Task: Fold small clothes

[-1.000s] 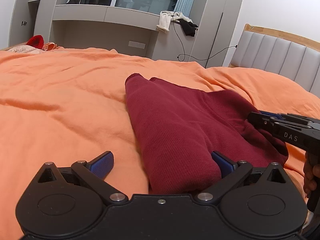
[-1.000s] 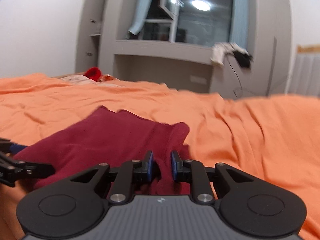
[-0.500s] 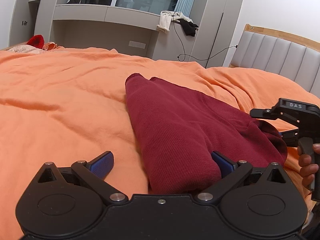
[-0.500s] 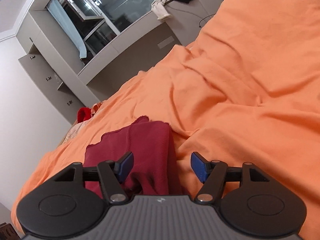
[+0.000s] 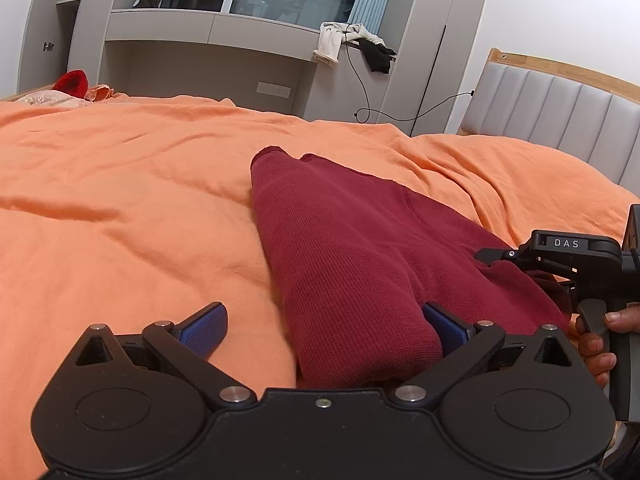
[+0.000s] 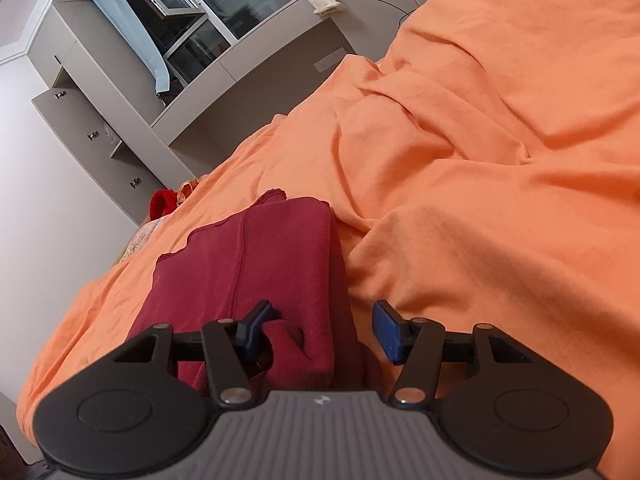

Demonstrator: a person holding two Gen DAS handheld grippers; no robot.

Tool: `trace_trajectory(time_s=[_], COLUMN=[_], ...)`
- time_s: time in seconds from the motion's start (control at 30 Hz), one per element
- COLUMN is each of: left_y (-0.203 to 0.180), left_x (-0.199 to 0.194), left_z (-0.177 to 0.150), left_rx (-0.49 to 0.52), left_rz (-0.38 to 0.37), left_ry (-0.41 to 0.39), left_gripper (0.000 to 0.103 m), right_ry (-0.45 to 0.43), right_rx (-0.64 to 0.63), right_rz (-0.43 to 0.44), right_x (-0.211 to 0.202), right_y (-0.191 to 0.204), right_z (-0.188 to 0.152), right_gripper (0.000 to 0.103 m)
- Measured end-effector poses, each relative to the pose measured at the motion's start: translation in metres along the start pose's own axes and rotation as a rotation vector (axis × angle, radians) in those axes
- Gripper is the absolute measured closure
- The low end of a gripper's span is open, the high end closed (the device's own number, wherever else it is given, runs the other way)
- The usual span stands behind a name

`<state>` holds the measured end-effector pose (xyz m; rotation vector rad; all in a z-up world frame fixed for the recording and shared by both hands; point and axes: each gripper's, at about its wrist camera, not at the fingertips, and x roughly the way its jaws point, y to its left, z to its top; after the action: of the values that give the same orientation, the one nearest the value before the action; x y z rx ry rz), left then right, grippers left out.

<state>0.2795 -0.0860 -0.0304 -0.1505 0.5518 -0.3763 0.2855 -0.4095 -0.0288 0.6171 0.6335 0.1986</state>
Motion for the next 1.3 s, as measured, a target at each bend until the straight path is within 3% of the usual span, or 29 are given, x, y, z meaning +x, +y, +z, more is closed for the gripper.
trace_trajectory(time_s=[0.6,0.93,1.0,1.1,1.2,1.3], left_y=[0.0,0.011,0.015,0.021,0.029,0.041], left_x=[0.0,-0.007,-0.009,-0.013,-0.01,0.007], left_z=[0.0,0.01,0.014,0.019,0.029,0.048], left_rx=[-0.004,-0.072,-0.098,-0.131,-0.166,-0.206], left_rz=[-0.004,-0.072,-0.089,-0.09,-0.088,-0.126], left_ry=[-0.004,-0.031,-0.036,-0.061,-0.059,0.004], left_gripper=[0.0,0.0,0.0,0.0,0.0,0.001], right_ry=[-0.006,-0.006,-0.006,-0.002,0.002,0.014], right_rx=[-0.014,-0.011,-0.027,-0.062,-0.059,-0.025], right_rz=[-0.011,0.002,-0.003,0.002,0.003,0.024], right_x=[0.001,0.001,0.001,0.002,0.002,0.003], right_y=[0.002,0.005,0.008,0.013,0.014,0.009], right_z=[-0.002,-0.001,-0.001,-0.002,-0.002,0.0], right_gripper=[0.042,0.034,0.035,0.047,0.047,0.045])
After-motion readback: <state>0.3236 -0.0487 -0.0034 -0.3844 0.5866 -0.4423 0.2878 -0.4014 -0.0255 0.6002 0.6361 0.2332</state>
